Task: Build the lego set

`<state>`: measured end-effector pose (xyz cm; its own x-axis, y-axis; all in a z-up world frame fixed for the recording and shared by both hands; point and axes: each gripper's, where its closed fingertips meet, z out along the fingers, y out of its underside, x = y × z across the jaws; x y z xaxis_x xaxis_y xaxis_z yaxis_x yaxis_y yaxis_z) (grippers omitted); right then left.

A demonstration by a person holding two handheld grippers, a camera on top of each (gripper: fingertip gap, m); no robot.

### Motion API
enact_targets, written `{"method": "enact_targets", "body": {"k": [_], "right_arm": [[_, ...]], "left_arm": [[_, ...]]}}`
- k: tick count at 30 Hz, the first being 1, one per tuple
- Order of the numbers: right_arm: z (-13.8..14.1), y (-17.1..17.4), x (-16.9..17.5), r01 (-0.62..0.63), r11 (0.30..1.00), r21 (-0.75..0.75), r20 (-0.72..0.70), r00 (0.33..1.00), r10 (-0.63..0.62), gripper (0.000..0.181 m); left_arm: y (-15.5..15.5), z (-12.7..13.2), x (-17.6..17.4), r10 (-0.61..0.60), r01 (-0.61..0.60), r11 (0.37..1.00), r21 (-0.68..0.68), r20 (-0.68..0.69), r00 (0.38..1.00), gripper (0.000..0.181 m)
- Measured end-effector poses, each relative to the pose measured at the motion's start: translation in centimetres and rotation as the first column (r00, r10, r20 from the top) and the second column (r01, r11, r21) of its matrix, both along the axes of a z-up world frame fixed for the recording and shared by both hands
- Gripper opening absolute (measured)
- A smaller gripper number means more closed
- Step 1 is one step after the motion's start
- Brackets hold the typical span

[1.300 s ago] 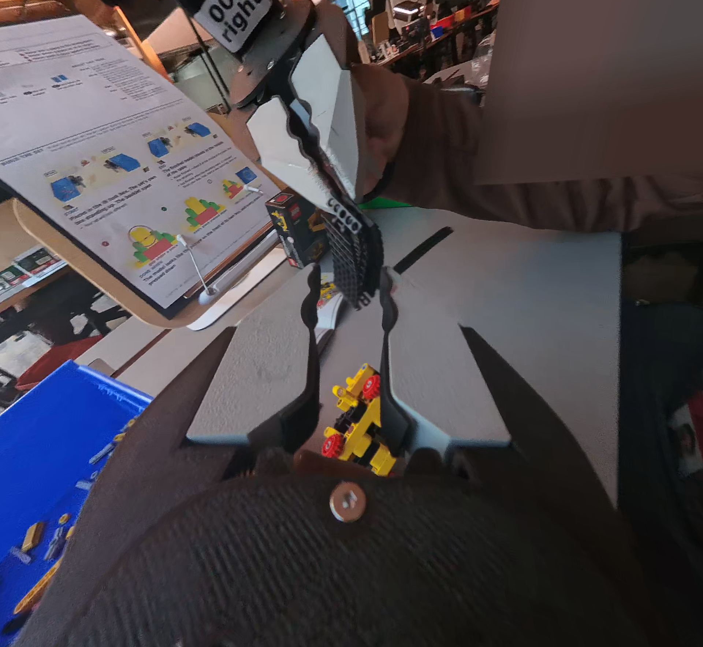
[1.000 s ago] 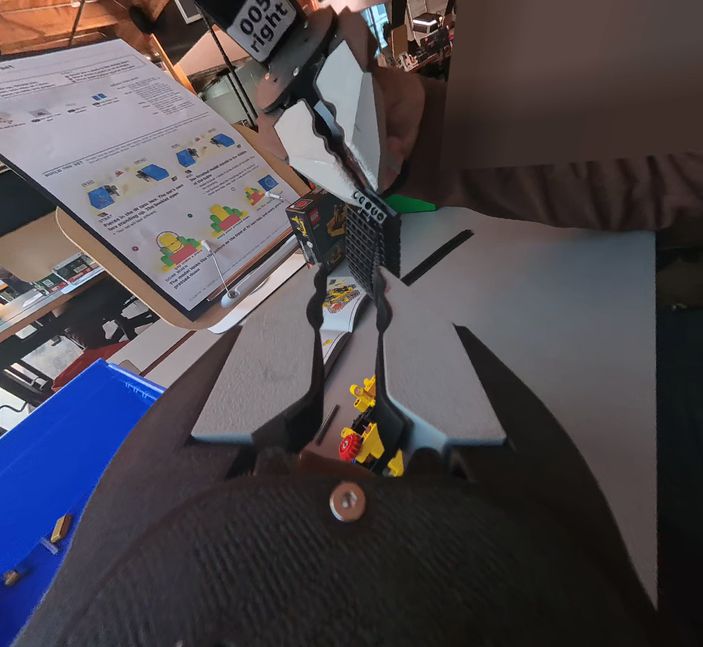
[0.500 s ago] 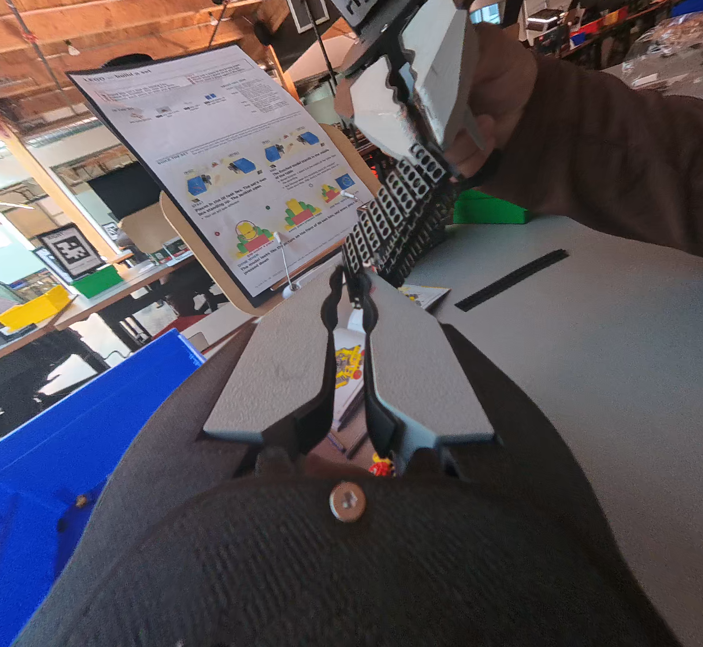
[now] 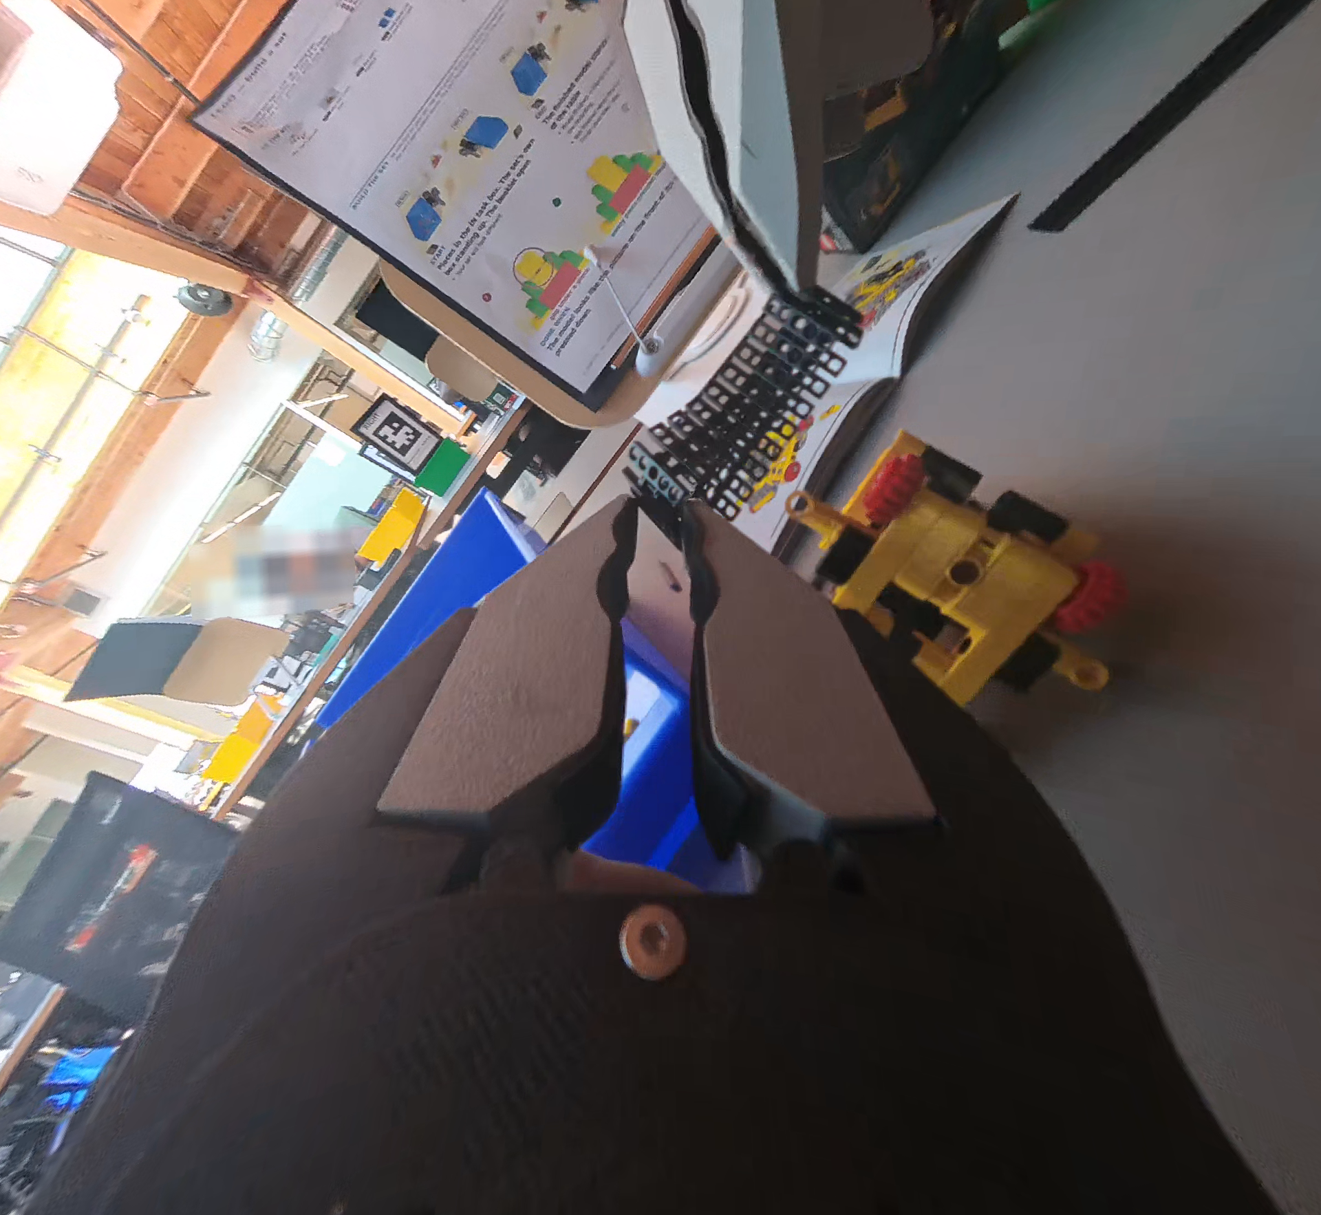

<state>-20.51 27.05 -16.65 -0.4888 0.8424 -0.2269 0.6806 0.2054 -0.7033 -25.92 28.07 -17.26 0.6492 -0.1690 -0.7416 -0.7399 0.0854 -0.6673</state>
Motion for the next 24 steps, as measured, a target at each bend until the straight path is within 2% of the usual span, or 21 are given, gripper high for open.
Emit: {"method": "enact_targets", "body": {"k": [3, 12, 17, 24], "right_arm": [[-1.5, -0.6, -0.8, 0.009, 0.997, 0.082, 0.008, 1.000, -0.010, 0.000], [-1.9, -0.2, -2.1, 0.052, 0.963, 0.264, -0.025, 0.999, -0.047, 0.000], [-2.1, -0.9, -1.9, 0.018, 0.976, 0.217, -0.001, 1.000, -0.019, 0.000], [-2.4, -1.4, -1.5, -0.024, 0.972, 0.233, 0.032, 0.999, 0.017, 0.000]], "left_arm": [[-0.4, -0.6, -1.1, 0.013, -0.013, 1.000, 0.003, 0.010, 1.000, 0.010], [0.1, -1.5, -2.3, 0.042, -0.043, 0.998, 0.038, 0.037, 0.998, 0.008], [-0.2, -1.7, -2.0, 0.039, -0.039, 0.998, 0.041, 0.013, 0.999, 0.008], [-1.0, -1.9, -1.7, 0.058, -0.053, 0.997, 0.062, -0.079, 0.995, 0.008]]}}
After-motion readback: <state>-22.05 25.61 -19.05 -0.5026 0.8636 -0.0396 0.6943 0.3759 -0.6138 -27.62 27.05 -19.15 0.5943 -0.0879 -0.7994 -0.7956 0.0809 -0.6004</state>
